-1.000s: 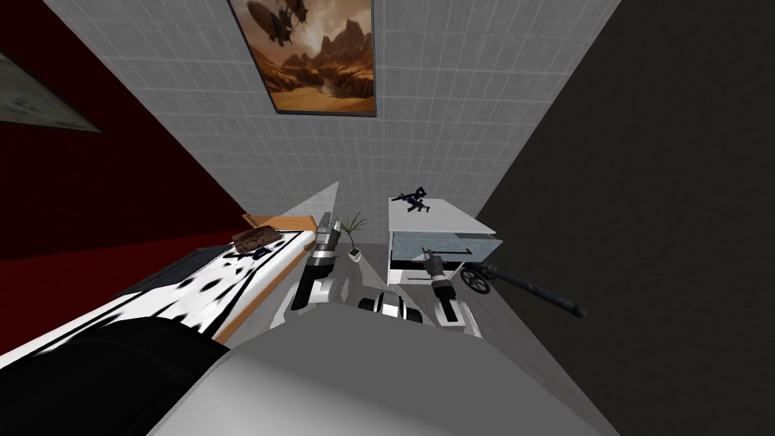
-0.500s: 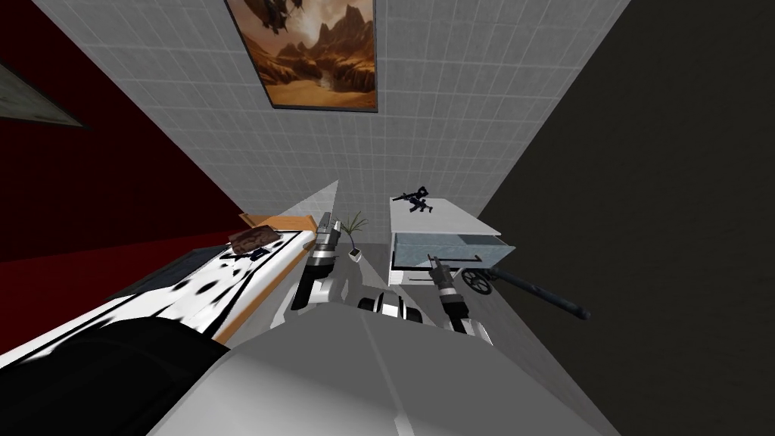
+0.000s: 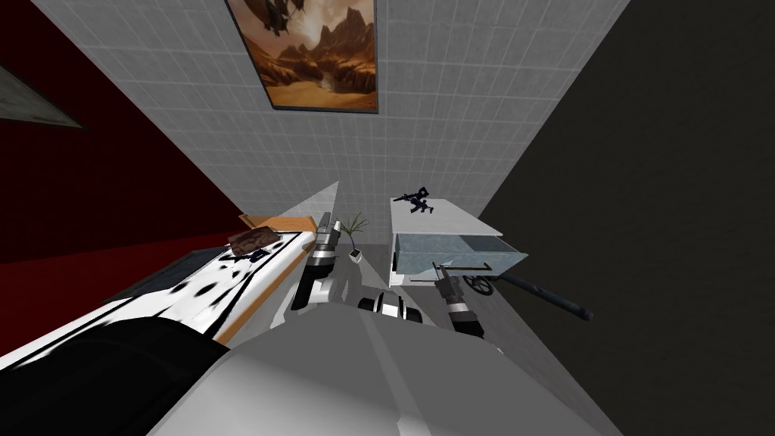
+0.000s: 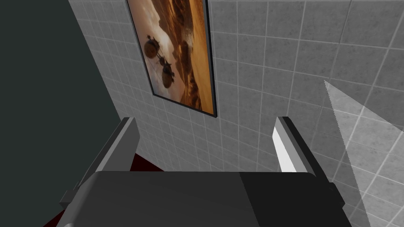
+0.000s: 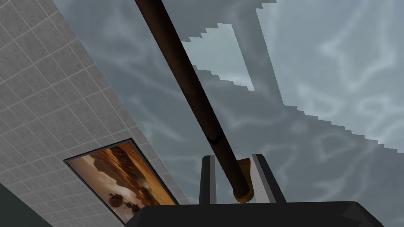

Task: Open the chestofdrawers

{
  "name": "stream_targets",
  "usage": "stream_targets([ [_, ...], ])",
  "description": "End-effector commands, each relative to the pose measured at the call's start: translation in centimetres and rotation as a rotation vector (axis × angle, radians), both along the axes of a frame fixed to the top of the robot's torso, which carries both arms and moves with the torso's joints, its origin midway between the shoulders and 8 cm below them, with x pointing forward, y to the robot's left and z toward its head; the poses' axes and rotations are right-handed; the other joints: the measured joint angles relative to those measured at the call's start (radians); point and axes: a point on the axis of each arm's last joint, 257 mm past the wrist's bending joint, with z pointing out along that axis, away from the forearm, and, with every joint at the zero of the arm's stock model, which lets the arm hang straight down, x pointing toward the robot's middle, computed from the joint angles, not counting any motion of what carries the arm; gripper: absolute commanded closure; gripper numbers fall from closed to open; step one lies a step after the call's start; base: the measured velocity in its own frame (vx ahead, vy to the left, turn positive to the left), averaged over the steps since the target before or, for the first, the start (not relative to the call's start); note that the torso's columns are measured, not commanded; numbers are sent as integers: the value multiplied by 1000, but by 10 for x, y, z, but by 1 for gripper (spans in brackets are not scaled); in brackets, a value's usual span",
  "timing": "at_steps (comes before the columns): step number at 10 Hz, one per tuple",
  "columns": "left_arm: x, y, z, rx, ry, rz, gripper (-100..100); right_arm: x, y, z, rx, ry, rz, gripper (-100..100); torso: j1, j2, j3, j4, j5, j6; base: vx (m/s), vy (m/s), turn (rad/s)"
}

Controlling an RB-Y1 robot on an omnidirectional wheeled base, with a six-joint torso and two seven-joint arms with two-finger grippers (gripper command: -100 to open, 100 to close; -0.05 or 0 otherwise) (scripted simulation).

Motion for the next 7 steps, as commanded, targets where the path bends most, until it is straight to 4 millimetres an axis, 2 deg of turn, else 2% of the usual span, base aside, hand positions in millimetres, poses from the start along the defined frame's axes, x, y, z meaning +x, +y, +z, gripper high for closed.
stream_targets([
  [1, 0, 0, 0, 0, 0, 0, 0, -9, -3, -1, -3, 5, 0, 100, 0, 0, 0, -1, -1, 0, 0, 3, -15],
  [3, 0, 0, 0, 0, 0, 0, 0, -14, -2, -1, -3, 8, 8, 100, -2, 7, 4, 2, 0, 2, -128, -18, -25],
  [6, 0, 0, 0, 0, 0, 0, 0, -20, 0, -5, -1, 16, 19, 100, 1, 4, 3, 1, -1, 0, -195, -17, -27],
  [7, 0, 0, 0, 0, 0, 0, 0, -17, -13, 12, -8, 5, 4, -100, 2, 3, 2, 0, 0, 0, -116, -1, 51],
])
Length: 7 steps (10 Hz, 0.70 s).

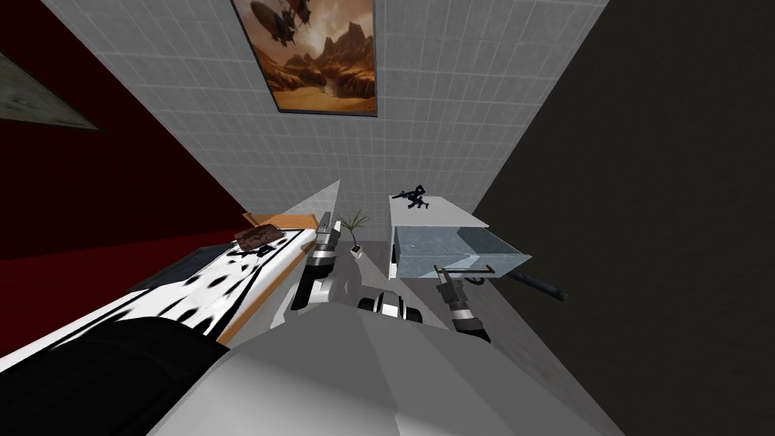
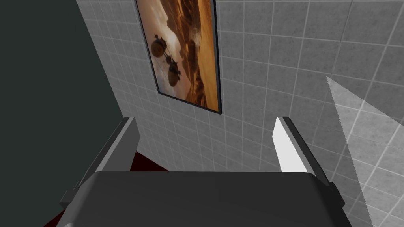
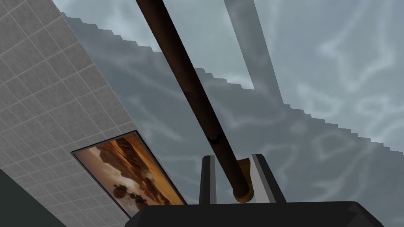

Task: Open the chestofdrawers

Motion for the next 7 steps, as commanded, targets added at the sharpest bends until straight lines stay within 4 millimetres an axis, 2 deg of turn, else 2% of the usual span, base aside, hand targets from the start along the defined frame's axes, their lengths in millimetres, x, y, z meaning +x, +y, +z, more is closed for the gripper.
stream_targets([
  [1, 0, 0, 0, 0, 0, 0, 0, 1, -14, 15, -3, 3, -14, -100, 1, -5, -4, 1, 3, 1, -8, 27, 61],
  [7, 0, 0, 0, 0, 0, 0, 0, 2, -36, 49, -3, 1, -38, -100, -2, 6, 2, 7, 4, 4, 5, 29, 39],
])
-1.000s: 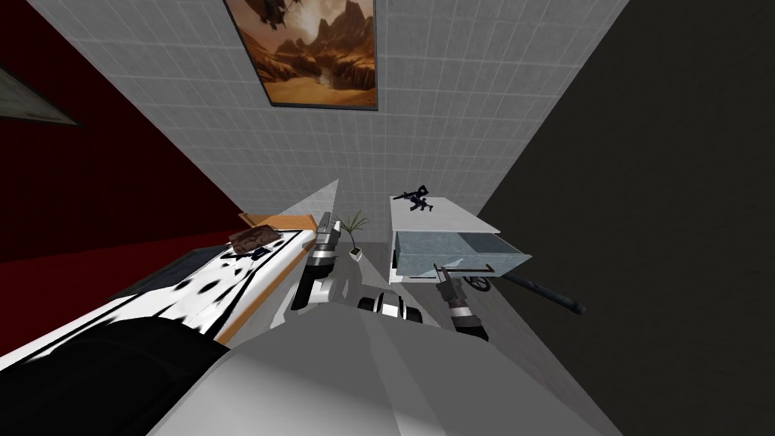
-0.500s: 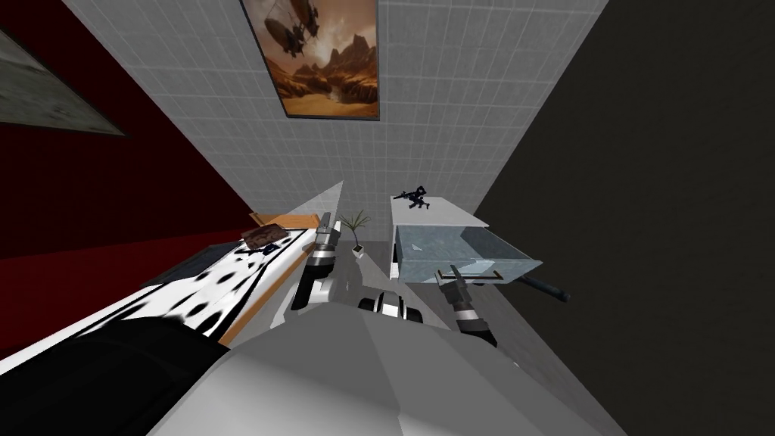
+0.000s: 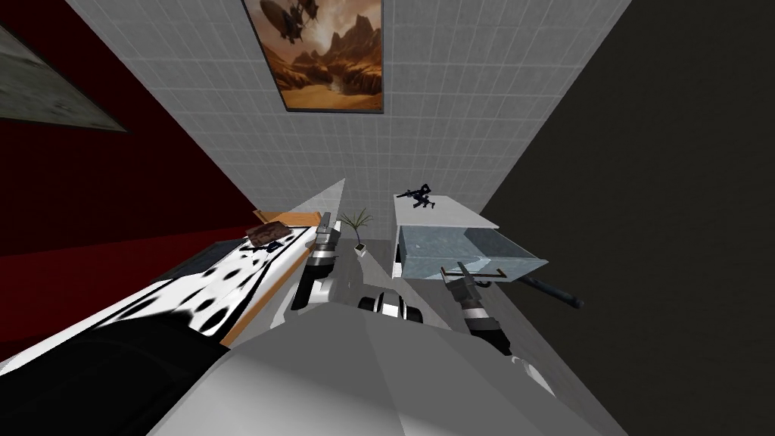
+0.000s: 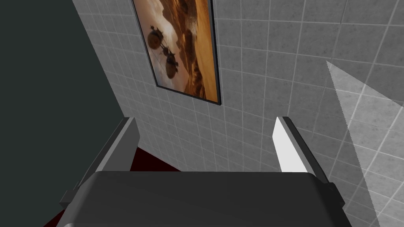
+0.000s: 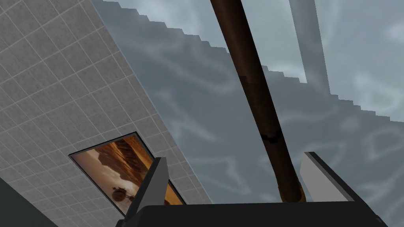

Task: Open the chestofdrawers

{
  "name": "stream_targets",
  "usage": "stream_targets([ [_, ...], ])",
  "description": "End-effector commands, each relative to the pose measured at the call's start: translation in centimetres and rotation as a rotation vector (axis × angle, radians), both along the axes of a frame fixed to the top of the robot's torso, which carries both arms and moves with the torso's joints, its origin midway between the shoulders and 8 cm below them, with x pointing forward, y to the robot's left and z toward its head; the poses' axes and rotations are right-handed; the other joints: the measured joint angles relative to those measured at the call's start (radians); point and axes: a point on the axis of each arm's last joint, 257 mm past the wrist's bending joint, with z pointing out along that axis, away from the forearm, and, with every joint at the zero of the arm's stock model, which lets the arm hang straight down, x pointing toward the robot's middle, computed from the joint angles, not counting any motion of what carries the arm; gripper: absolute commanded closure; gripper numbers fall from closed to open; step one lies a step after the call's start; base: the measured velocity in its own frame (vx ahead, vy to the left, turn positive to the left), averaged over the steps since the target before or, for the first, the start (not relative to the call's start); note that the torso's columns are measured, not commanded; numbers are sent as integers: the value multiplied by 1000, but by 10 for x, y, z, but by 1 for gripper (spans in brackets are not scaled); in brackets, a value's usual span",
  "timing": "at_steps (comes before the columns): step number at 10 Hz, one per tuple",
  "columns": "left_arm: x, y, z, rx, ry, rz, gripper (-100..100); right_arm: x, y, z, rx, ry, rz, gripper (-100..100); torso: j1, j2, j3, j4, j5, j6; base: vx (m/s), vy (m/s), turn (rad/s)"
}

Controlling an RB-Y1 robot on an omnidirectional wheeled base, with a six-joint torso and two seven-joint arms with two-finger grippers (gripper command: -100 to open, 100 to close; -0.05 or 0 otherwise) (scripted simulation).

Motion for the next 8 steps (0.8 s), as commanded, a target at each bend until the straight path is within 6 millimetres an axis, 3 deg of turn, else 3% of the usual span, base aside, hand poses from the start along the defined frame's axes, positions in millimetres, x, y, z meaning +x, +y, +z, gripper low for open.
stream_targets([
  [1, 0, 0, 0, 0, 0, 0, 0, 1, -8, 17, 4, -6, -9, -100, 1, 2, 0, 3, 2, 1, -20, 25, 36],
  [2, 0, 0, 0, 0, 0, 0, 0, -3, -6, 5, 1, 13, -11, -100, 3, 4, 1, 5, 4, 1, -3, 9, 6],
  [3, 0, 0, 0, 0, 0, 0, 0, -3, -7, 4, 3, 18, -14, 0, 3, 3, 1, 4, 3, 0, 0, 0, 0],
  [8, 0, 0, 0, 0, 0, 0, 0, -5, -9, -2, 1, 33, -20, 0, 1, -3, -2, -1, 0, 0, 0, 0, 0],
])
